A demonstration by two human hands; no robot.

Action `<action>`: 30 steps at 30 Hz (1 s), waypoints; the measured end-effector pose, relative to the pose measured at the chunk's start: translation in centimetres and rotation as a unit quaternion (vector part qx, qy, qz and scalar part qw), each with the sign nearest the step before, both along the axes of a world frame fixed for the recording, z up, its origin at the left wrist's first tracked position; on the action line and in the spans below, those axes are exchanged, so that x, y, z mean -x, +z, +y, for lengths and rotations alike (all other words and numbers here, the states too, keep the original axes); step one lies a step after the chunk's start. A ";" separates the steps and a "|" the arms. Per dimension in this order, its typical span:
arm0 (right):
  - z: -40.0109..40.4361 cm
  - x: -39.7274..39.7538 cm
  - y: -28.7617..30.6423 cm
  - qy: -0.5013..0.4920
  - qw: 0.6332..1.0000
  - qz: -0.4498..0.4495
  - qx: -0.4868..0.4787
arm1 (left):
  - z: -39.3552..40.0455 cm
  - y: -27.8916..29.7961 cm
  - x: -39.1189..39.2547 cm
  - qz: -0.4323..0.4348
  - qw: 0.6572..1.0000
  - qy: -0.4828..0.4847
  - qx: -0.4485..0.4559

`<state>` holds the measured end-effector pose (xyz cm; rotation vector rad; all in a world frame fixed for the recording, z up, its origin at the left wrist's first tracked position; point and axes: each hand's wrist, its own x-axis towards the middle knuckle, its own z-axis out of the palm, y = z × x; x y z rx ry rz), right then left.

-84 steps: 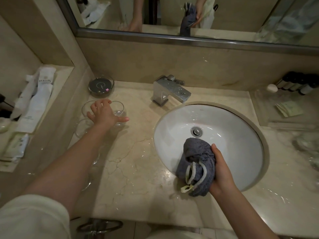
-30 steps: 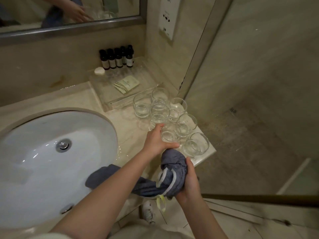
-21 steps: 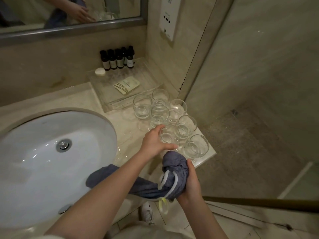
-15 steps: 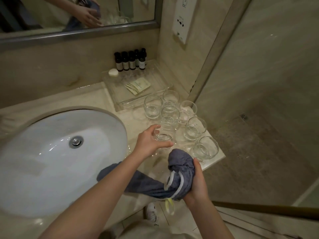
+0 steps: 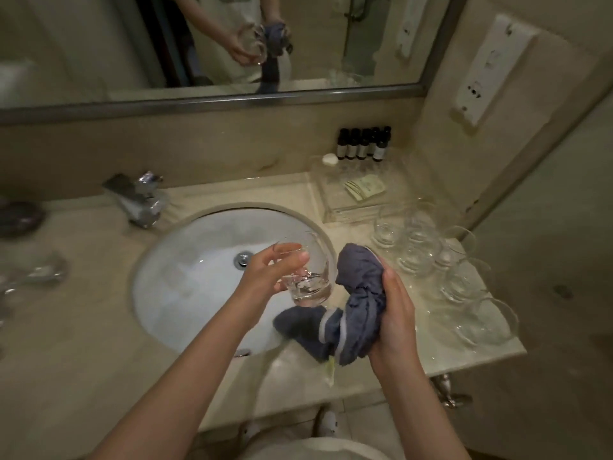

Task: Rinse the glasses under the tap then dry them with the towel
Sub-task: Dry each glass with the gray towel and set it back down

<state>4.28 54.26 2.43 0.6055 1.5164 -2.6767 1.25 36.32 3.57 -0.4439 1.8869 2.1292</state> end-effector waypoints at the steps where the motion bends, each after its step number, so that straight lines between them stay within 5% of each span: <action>1: -1.2 -0.1 0.7 0.009 1.000 0.017 -0.013 | -0.9 0.3 -0.6 0.000 1.000 0.009 0.003; 16: -15.9 -3.8 2.4 0.017 0.949 0.130 -0.287 | -8.2 2.1 -6.2 0.078 0.989 0.121 0.031; 30: -22.9 -4.9 2.6 0.029 0.977 0.073 -0.196 | -14.3 3.8 -8.6 0.079 0.986 0.142 0.033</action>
